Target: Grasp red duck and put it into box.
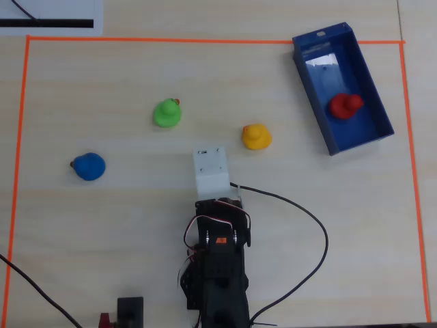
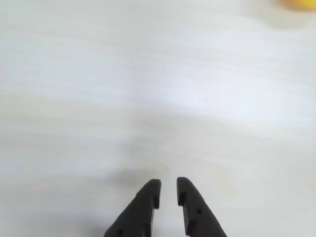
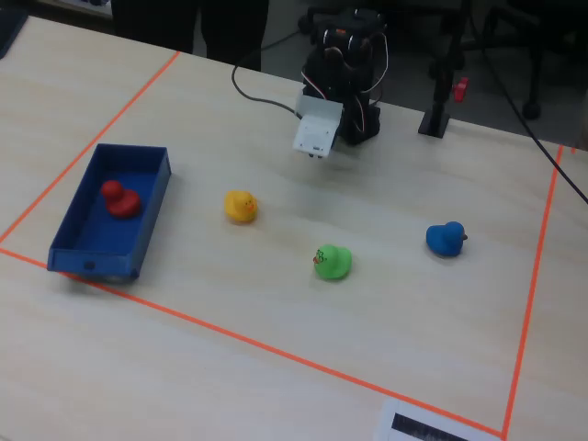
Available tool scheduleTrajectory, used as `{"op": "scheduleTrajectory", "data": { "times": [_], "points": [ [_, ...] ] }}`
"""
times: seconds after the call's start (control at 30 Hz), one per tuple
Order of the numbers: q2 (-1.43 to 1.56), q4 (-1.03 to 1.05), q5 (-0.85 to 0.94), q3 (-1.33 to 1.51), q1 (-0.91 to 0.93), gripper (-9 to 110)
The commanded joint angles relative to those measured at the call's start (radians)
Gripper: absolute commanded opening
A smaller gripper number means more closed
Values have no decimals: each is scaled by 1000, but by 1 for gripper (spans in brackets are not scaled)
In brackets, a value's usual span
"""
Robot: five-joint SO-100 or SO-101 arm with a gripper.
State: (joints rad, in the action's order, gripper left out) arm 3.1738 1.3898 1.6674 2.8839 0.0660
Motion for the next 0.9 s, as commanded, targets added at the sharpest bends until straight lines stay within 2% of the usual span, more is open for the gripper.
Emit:
{"op": "scheduleTrajectory", "data": {
  "times": [0.0, 0.43, 0.87],
  "points": [
    [52, -67, 9, 78, -34, 0],
    [137, -48, 5, 221, -38, 0],
    [137, -44, -34, 225, -52, 0]
  ]
}}
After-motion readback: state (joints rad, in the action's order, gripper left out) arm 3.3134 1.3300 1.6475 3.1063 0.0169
